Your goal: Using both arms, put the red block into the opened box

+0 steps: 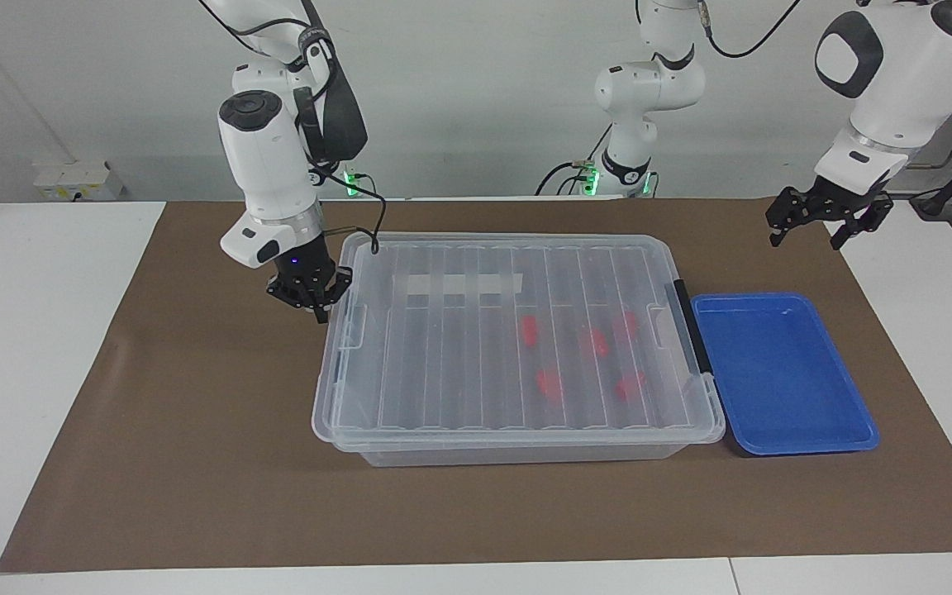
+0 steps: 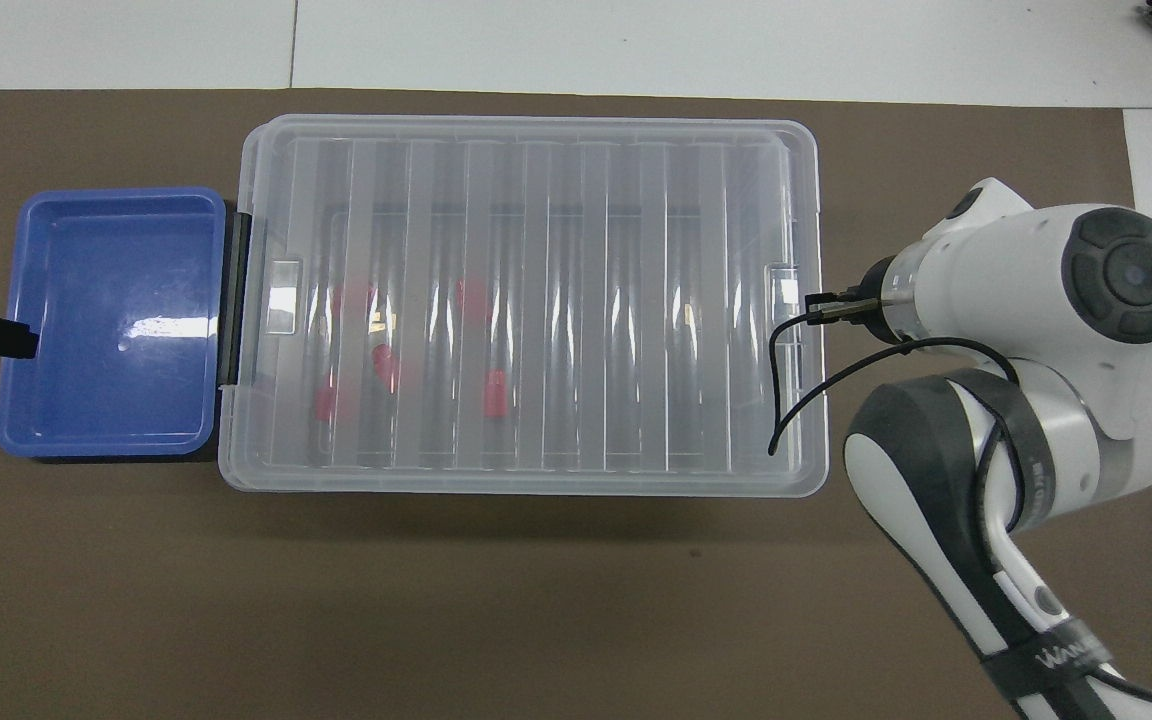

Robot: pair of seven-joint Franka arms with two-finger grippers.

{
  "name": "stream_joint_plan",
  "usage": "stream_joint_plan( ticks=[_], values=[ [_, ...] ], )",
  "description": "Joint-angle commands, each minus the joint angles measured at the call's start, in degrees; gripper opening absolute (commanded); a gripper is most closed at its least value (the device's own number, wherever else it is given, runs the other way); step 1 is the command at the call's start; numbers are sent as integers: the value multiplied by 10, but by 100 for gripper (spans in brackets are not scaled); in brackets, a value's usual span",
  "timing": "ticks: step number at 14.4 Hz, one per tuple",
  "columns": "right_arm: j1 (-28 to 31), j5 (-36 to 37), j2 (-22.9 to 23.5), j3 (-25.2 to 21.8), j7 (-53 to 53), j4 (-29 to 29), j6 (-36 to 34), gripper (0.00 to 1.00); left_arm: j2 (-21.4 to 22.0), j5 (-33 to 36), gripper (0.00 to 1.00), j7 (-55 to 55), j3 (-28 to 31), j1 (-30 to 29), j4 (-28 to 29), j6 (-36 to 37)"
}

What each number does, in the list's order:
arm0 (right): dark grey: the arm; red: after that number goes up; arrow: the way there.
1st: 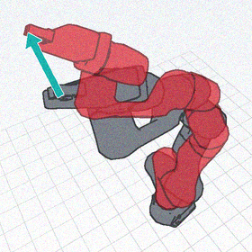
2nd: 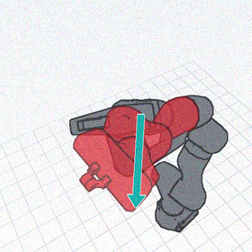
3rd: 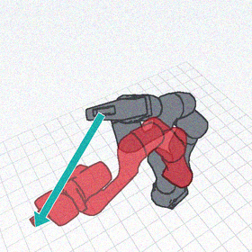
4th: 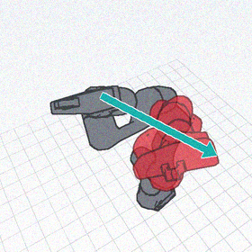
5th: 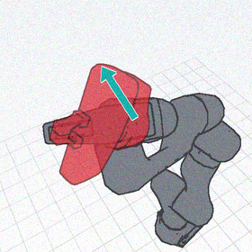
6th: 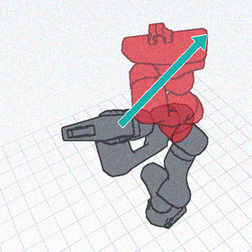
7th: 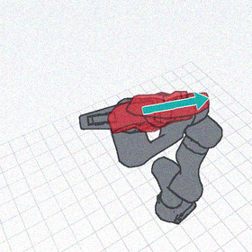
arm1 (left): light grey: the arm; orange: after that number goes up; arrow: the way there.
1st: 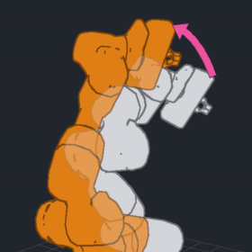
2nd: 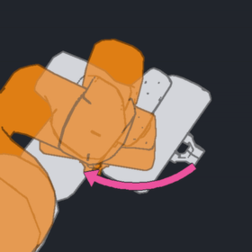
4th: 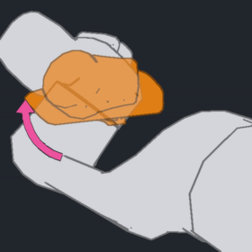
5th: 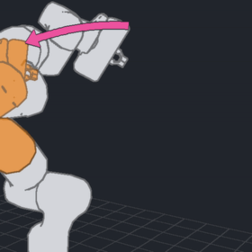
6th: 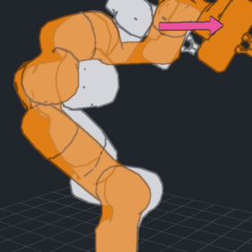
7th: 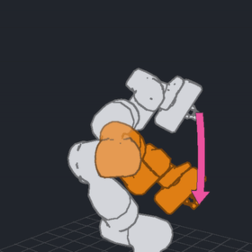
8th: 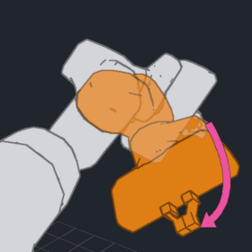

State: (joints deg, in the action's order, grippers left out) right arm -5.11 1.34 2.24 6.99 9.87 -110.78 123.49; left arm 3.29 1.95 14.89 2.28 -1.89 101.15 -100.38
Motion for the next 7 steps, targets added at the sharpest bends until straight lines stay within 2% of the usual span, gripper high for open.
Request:
stream_joint_plan(
  ticks=[1,2,3,4,5,7],
  values=[
    [21,-9,-35,2,51,-4,-58,0,14,-6,100,-5,2,0,13,-4],
    [31,-9,-44,2,68,-4,-75,1,16,-6,100,-7,3,0,13,-3],
    [43,-8,-52,2,80,-5,-90,38,17,-6,100,-7,3,2,13,-4],
    [52,-8,-59,2,81,-5,-101,90,17,-6,100,-7,3,2,13,-8],
    [60,-8,-65,1,81,-3,-103,100,16,-6,100,-6,3,1,13,-7],
    [65,-8,-75,1,85,9,-134,100,16,-6,100,-7,3,1,13,-6]
  ],
)
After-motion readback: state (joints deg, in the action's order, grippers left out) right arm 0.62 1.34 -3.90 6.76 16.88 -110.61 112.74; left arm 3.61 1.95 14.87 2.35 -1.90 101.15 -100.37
